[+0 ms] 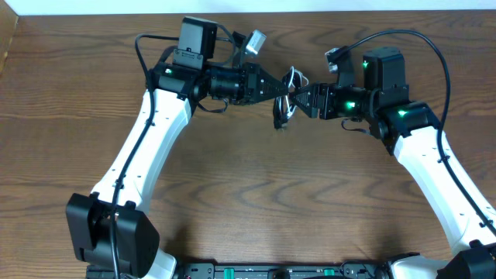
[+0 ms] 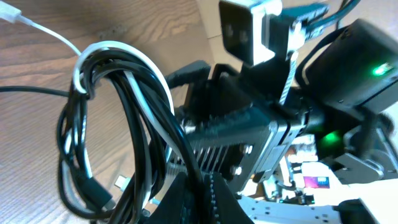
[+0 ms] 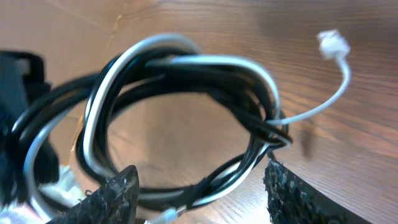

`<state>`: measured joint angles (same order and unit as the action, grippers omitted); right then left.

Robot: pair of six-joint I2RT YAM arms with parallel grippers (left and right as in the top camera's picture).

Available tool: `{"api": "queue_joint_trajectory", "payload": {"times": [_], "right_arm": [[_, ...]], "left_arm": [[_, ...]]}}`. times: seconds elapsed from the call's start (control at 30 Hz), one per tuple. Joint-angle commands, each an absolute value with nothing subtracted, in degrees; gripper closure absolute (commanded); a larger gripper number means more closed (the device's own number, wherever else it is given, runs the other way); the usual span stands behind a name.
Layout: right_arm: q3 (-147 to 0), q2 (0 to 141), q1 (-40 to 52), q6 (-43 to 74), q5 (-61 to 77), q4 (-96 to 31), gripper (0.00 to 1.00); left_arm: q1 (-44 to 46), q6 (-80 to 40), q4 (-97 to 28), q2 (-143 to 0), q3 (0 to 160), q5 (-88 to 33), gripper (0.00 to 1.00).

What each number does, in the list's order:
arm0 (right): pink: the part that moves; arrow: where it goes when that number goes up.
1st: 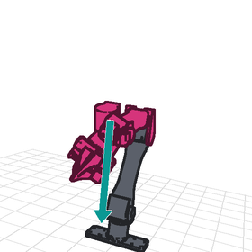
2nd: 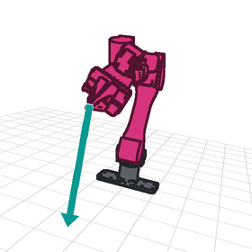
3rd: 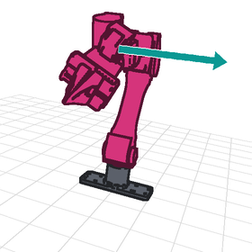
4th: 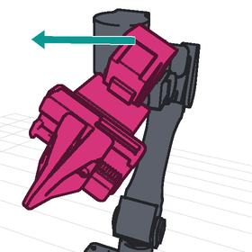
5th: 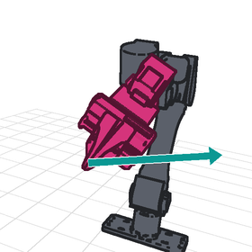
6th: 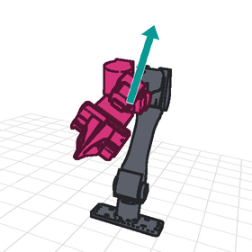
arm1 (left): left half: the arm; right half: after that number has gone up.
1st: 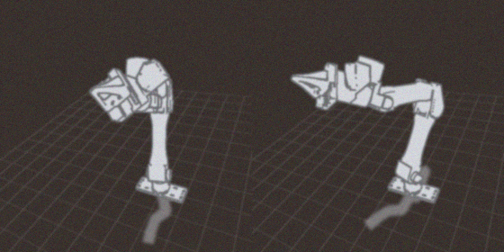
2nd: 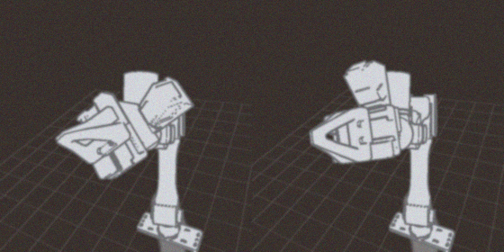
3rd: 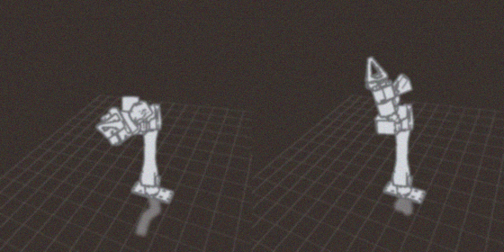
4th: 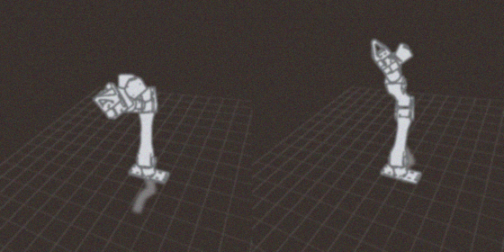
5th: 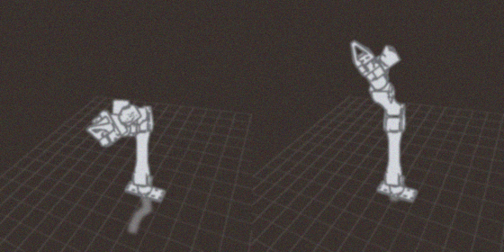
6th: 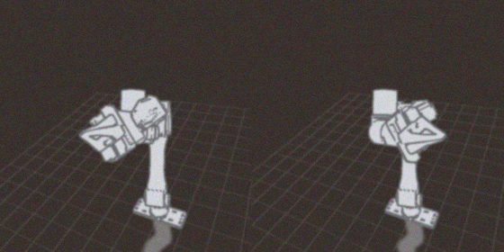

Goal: Untangle cables

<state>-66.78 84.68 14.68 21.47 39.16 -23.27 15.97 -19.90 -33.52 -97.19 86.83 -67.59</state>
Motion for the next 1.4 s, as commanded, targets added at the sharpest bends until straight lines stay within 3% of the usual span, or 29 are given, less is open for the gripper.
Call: {"api": "queue_joint_trajectory", "payload": {"times": [0.0, 0.33, 0.5, 1.37], "right_arm": [[-67.44, 84.01, 14.66, 19.38, 45.60, -22.63, 0.40], [-67.44, 84.01, 16.40, 20.16, 48.07, -16.88, 0.43], [-67.44, 84.01, 17.93, 24.84, 41.65, -15.99, 0.45], [-67.44, 84.01, 21.87, 28.99, 42.78, -8.05, 0.47]], "left_arm": [[14.50, -25.12, -31.59, -97.19, 87.29, -71.61, 0.92], [12.82, -45.76, -23.68, -97.19, 87.29, -71.35, 0.93], [13.02, -52.73, -20.08, -97.19, 87.29, -72.55, 0.93], [13.10, -61.78, -13.54, -97.19, 87.29, -72.73, 0.93]]}}
